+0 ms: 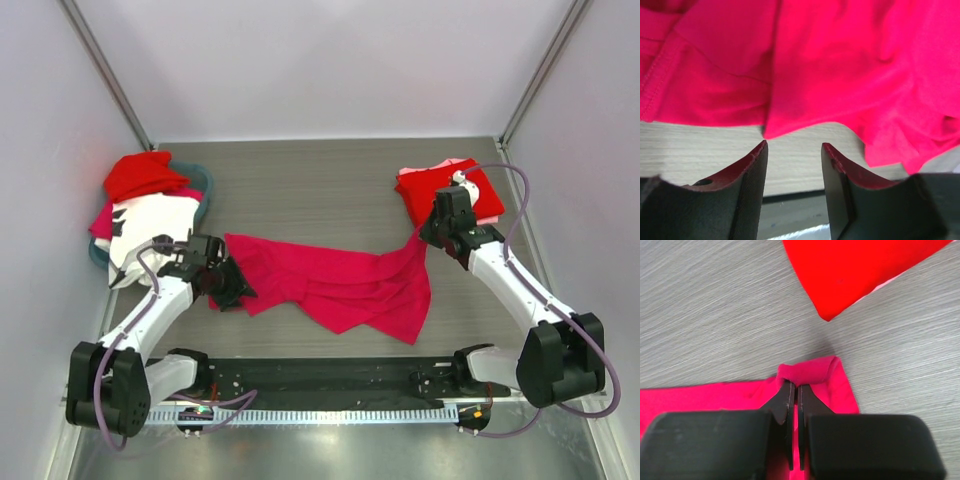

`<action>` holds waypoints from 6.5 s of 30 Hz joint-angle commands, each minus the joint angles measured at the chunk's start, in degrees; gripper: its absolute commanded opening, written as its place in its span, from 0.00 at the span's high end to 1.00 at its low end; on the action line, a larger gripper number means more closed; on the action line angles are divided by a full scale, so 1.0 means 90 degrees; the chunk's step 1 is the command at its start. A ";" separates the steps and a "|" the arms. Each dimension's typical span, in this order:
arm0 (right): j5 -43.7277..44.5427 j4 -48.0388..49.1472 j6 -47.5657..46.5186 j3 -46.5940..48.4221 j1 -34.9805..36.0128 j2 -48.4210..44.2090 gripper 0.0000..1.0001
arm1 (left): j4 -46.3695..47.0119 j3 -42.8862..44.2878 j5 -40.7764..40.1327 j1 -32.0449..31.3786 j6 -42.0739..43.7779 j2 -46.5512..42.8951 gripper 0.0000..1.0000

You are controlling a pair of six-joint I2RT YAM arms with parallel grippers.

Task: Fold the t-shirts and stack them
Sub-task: Flatten the tshirt out

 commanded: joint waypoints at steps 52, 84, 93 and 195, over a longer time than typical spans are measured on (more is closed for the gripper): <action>-0.0424 0.0410 0.0157 -0.0423 -0.0106 -0.0699 0.99 | 0.1368 -0.0833 -0.1702 -0.1714 -0.0333 0.0554 0.79; -0.1439 -0.0997 -0.0644 0.4861 -0.0194 -0.0130 0.99 | -0.1096 0.8484 -0.0238 0.1167 0.0467 0.1239 1.00; -0.1392 -0.0654 -0.0595 0.3825 -0.0194 -0.3060 0.99 | 0.1036 0.7458 0.0251 0.1167 -0.0030 -0.1116 1.00; -0.1548 0.0586 -0.0088 0.2123 -0.0760 0.4124 0.99 | 0.1846 -0.0179 -0.0042 0.1558 -0.0626 -0.1459 1.00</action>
